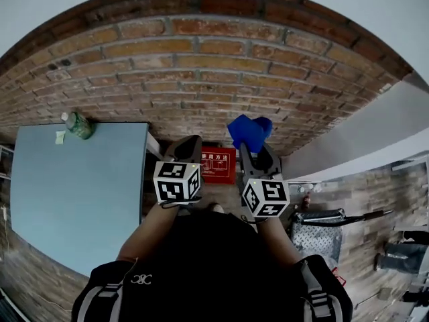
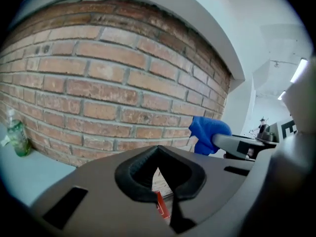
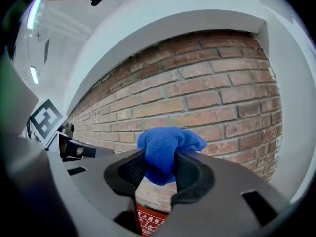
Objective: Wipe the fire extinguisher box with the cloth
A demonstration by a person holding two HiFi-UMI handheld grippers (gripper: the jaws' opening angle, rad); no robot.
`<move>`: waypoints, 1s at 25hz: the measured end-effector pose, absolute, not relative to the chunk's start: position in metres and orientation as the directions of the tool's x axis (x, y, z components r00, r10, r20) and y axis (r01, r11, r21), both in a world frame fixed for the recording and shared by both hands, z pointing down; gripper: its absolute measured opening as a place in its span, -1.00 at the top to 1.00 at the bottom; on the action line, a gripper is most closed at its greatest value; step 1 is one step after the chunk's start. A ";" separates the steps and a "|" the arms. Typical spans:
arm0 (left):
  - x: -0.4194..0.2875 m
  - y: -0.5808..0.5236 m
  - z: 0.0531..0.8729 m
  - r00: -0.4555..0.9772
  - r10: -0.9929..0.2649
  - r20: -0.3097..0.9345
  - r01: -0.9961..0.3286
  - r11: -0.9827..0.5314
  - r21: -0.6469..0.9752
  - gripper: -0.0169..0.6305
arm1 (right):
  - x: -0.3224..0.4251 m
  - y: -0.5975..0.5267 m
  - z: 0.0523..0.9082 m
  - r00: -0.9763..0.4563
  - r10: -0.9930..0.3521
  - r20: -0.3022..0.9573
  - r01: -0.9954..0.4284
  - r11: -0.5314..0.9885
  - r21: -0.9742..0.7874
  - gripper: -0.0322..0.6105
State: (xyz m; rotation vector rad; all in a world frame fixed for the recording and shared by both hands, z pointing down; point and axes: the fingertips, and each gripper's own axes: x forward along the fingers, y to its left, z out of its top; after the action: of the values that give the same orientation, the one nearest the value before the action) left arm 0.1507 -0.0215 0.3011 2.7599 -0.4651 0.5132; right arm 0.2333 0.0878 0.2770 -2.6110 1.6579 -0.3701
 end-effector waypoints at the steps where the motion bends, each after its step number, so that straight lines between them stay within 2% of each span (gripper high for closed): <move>1: 0.149 -0.024 0.291 0.889 -0.264 0.373 -0.358 -0.909 0.211 0.93 | 0.231 0.085 0.272 0.407 -0.894 0.185 -0.889 -0.435 -0.146 0.42; 5: 0.139 -0.030 0.271 0.892 -0.284 0.352 -0.355 -0.922 0.156 0.93 | 0.228 0.077 0.258 0.401 -0.900 0.170 -0.894 -0.425 -0.145 0.42; 25: 0.100 -0.052 0.273 0.871 -0.327 0.365 -0.411 -0.894 0.180 0.93 | 0.199 0.047 0.243 0.289 -0.947 0.142 -0.940 -0.309 -0.148 0.42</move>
State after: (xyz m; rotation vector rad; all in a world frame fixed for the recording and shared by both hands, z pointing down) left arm 0.0996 -0.0521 0.2732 2.7914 -0.5604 0.4800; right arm 0.1995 0.0468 0.2432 -2.4927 1.8255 -0.3159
